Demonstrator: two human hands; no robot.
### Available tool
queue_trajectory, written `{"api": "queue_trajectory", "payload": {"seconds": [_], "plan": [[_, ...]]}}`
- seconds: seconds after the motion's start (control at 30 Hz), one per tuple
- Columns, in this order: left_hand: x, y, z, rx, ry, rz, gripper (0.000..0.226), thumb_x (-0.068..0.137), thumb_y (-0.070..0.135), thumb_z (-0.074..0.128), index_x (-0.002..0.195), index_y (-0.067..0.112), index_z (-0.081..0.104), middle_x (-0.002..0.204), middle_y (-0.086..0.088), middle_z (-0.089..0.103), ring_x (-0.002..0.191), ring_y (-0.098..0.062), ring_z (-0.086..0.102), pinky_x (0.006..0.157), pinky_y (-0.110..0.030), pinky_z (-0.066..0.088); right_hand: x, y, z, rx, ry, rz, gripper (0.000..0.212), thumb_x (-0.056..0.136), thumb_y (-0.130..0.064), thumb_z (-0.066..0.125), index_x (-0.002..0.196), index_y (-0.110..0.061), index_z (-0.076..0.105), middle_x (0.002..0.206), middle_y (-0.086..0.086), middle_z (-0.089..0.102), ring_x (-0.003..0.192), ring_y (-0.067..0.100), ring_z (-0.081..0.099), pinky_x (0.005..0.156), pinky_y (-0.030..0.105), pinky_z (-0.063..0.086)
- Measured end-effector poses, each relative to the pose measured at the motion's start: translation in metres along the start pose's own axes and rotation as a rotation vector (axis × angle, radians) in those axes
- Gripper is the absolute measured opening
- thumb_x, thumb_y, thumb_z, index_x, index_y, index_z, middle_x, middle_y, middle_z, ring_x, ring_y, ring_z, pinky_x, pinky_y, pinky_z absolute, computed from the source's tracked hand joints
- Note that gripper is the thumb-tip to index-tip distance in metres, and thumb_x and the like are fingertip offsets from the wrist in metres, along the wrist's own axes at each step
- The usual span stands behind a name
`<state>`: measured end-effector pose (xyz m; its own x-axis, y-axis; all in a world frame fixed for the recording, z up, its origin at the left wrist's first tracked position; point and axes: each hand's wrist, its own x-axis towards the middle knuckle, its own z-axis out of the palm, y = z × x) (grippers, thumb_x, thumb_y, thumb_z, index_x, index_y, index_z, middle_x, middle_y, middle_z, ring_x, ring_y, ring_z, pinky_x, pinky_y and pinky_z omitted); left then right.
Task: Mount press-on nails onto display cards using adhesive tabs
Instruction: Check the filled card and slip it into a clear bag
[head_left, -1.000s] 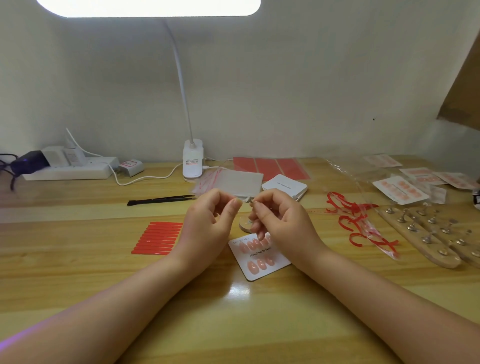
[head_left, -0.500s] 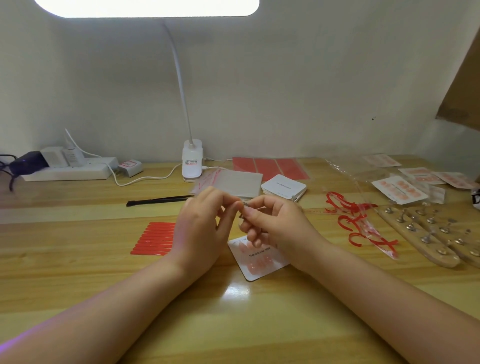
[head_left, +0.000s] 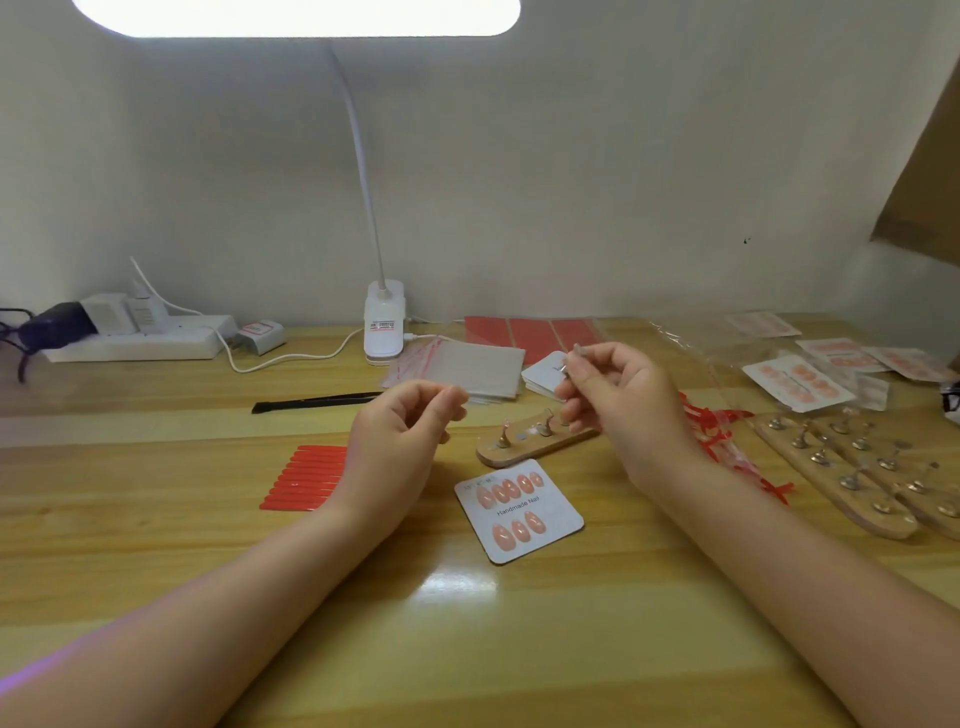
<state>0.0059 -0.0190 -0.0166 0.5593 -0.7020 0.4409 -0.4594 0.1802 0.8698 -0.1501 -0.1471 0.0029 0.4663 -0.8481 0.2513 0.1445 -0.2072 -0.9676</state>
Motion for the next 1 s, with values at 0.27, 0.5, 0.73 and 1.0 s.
{"api": "queue_trajectory", "payload": {"seconds": [0.27, 0.5, 0.73, 1.0], "plan": [[-0.001, -0.004, 0.003, 0.047, -0.088, -0.037, 0.011, 0.095, 0.023, 0.057, 0.085, 0.022, 0.062, 0.077, 0.001, 0.064, 0.064, -0.002, 0.059, 0.057, -0.012, 0.046, -0.005, 0.032, 0.006, -0.634, -0.058, -0.242, 0.007, 0.088, -0.025, 0.070, 0.088, -0.018, 0.072, 0.066, -0.004, 0.064, 0.055, 0.002, 0.054, 0.055, 0.017, 0.042], [-0.001, -0.006, 0.003, 0.122, -0.136, 0.029, 0.006, 0.090, 0.024, 0.063, 0.084, 0.027, 0.064, 0.076, 0.010, 0.065, 0.065, -0.008, 0.059, 0.063, -0.028, 0.051, -0.002, 0.035, 0.011, -0.806, -0.124, -0.228, 0.017, 0.086, -0.038, 0.070, 0.095, -0.026, 0.078, 0.058, -0.026, 0.053, 0.058, -0.005, 0.050, 0.054, 0.013, 0.029], [-0.001, -0.008, 0.003, 0.133, -0.119, 0.017, 0.017, 0.095, 0.020, 0.059, 0.100, 0.036, 0.064, 0.084, 0.007, 0.068, 0.076, -0.010, 0.064, 0.068, -0.027, 0.055, -0.004, 0.032, 0.012, -0.853, -0.134, -0.247, 0.019, 0.088, -0.038, 0.067, 0.090, -0.022, 0.079, 0.070, -0.010, 0.070, 0.064, 0.005, 0.058, 0.054, 0.013, 0.036], [0.000, -0.005, 0.003, 0.098, -0.133, -0.018, 0.013, 0.086, 0.023, 0.069, 0.096, 0.031, 0.064, 0.082, 0.010, 0.068, 0.073, -0.003, 0.063, 0.064, -0.013, 0.051, -0.010, 0.004, 0.003, -1.182, -0.196, -0.256, 0.021, 0.084, -0.036, 0.059, 0.072, -0.021, 0.068, 0.064, -0.007, 0.062, 0.059, 0.010, 0.056, 0.047, 0.024, 0.038]]}}
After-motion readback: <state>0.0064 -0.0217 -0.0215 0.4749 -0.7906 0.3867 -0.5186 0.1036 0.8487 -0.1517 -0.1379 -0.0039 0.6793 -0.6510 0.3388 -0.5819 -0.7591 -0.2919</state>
